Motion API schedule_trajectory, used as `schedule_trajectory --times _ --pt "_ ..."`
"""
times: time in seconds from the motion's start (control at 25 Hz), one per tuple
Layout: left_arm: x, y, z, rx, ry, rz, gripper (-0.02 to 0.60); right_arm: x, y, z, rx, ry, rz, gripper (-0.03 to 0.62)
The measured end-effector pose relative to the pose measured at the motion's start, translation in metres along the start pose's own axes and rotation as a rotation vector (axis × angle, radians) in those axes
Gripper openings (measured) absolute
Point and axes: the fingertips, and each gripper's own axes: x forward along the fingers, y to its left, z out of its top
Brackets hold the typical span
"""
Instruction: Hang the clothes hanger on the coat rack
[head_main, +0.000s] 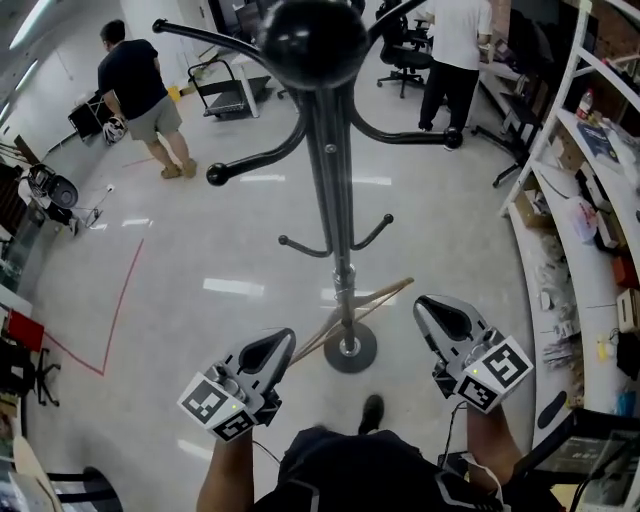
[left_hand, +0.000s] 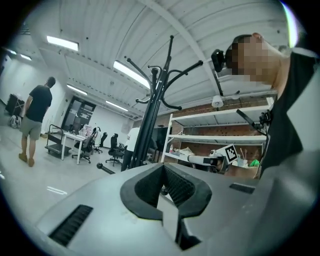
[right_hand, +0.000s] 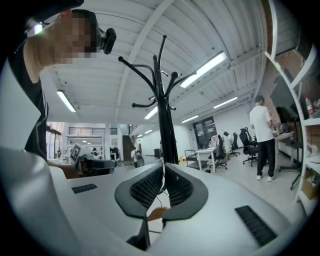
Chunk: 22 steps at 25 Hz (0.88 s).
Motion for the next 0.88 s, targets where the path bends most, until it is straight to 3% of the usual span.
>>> schedule_trajectory --times 0.04,0.2,0.36,0.56,0.76,0.88 --pt "-0.006 -0.011 0.000 -0.002 0.014 -0.018 -0.002 -0.005 0.006 0.004 -0.004 -0.019 -0.020 0.011" --pt "-0.033 -0.048 -0.002 0.023 0.057 -0.091 -0.002 -0.019 0.037 0.014 -0.019 -0.063 -0.069 0.008" --pt "-0.071 -0.067 -0.010 0.012 0.070 -0.152 -0.002 -0.031 0.086 0.004 0.009 -0.046 -0.091 0.008" --pt "-0.111 -0.091 -0.021 -0.007 0.082 -0.192 -0.002 -0.060 0.143 -0.010 -0.035 -0.005 -0.137 0.008" --pt "-0.142 -0.121 -0.026 -0.010 0.085 -0.208 -0.002 -0.089 0.183 -0.015 -0.042 0.010 -0.155 0.008" --pt "-0.152 -0.137 -0.029 -0.005 0.074 -0.170 -0.002 -0.114 0.194 -0.015 -0.054 -0.002 -0.185 0.008"
